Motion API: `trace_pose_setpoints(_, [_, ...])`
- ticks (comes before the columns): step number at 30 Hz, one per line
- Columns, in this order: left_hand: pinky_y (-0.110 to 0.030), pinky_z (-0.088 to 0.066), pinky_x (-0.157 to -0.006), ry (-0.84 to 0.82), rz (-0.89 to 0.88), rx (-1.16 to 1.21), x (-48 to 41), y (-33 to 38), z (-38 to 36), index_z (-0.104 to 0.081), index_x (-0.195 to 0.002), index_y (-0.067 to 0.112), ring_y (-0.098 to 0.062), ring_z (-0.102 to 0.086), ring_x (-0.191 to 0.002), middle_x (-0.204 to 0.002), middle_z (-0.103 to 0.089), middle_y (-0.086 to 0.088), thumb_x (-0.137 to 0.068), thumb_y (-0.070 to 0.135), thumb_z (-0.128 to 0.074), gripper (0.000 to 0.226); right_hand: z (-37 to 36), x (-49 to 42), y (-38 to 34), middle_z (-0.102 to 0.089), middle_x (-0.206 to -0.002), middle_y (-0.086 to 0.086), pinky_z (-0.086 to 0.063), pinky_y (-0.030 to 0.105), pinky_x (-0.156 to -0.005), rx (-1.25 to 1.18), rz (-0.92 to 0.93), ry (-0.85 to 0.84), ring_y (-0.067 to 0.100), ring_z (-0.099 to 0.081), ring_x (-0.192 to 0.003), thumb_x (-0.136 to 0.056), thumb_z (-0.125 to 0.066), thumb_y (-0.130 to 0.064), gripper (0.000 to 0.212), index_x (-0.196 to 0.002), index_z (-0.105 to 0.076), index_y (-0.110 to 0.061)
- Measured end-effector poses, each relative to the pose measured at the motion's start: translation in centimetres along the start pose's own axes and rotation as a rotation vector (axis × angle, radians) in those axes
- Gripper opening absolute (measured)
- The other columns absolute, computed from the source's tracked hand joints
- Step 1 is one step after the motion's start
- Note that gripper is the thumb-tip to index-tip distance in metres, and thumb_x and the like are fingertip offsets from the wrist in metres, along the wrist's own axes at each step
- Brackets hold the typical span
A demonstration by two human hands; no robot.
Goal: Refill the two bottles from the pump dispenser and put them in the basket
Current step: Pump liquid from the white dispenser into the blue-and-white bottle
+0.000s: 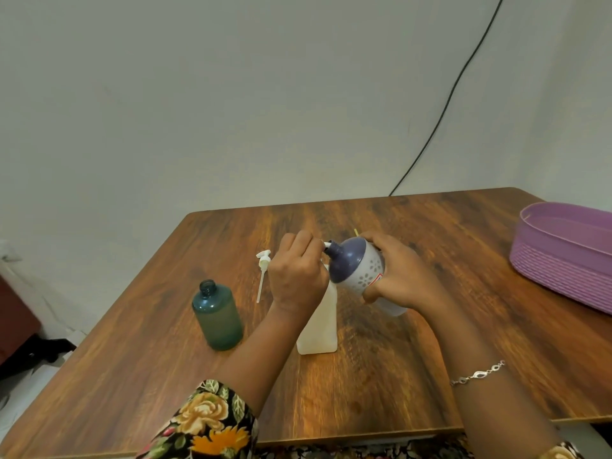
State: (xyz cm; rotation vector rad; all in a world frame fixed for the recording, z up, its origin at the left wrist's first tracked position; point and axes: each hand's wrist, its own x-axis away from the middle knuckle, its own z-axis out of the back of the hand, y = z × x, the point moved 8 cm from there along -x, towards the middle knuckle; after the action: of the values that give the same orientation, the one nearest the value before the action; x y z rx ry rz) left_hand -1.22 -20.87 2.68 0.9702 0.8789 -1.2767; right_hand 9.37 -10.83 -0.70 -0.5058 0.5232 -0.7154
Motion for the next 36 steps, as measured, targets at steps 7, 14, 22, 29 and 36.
trace_pose_setpoints(7, [-0.016, -0.026, -0.05, -0.022, 0.057, 0.021, -1.0, -0.4, 0.6, -0.068, -0.069, 0.003, -0.016, -0.051, -0.057, -0.065, -0.06, -0.005, -0.075, 0.003, -0.048, 0.021, 0.7, -0.2, -0.5, -0.047, -0.113, -0.006, -0.038, 0.026, -0.074, -0.026, 0.002, 0.025, 0.012, -0.045, -0.101, -0.055, -0.082, -0.012, 0.083, -0.128, -0.044, -0.022])
trace_pose_setpoints(14, [-0.015, -0.024, -0.051, -0.004, 0.019, -0.04, -0.4, 0.1, 0.4, -0.065, -0.061, 0.003, -0.017, -0.051, -0.052, -0.06, -0.059, -0.006, -0.08, 0.009, -0.044, 0.029, -0.1, -0.2, -0.4, -0.05, -0.119, -0.001, -0.038, 0.028, -0.077, 0.037, 0.002, 0.004, 0.015, -0.046, -0.104, -0.055, -0.082, -0.016, 0.083, -0.129, -0.044, -0.023])
trace_pose_setpoints(22, [-0.013, -0.027, -0.051, -0.009, 0.017, -0.011, -1.0, -0.3, 0.9, -0.069, -0.069, 0.003, -0.016, -0.053, -0.057, -0.066, -0.062, -0.005, -0.076, 0.007, -0.051, 0.019, 0.7, -0.2, -1.1, -0.046, -0.111, -0.007, -0.042, 0.026, -0.075, -0.014, 0.011, 0.028, 0.011, -0.045, -0.1, -0.056, -0.083, -0.013, 0.081, -0.127, -0.045, -0.021])
trace_pose_setpoints(29, [-0.014, -0.023, -0.052, 0.042, 0.027, -0.044, -0.6, -0.3, 0.4, -0.064, -0.06, 0.005, -0.016, -0.05, -0.052, -0.06, -0.058, -0.005, -0.079, 0.007, -0.048, 0.025, -0.3, -0.5, -0.5, -0.051, -0.119, 0.0, -0.04, 0.029, -0.078, 0.033, -0.009, 0.015, 0.016, -0.047, -0.105, -0.055, -0.082, -0.016, 0.083, -0.129, -0.044, -0.022])
trace_pose_setpoints(36, [-0.016, -0.03, -0.049, 0.014, 0.037, 0.015, -1.1, -0.2, 0.6, -0.066, -0.067, 0.003, -0.018, -0.053, -0.057, -0.065, -0.06, -0.006, -0.076, 0.007, -0.045, 0.023, 0.4, -0.5, -1.0, -0.048, -0.115, -0.005, -0.04, 0.03, -0.076, 0.007, -0.017, 0.034, 0.014, -0.045, -0.101, -0.053, -0.083, -0.015, 0.086, -0.13, -0.043, -0.023])
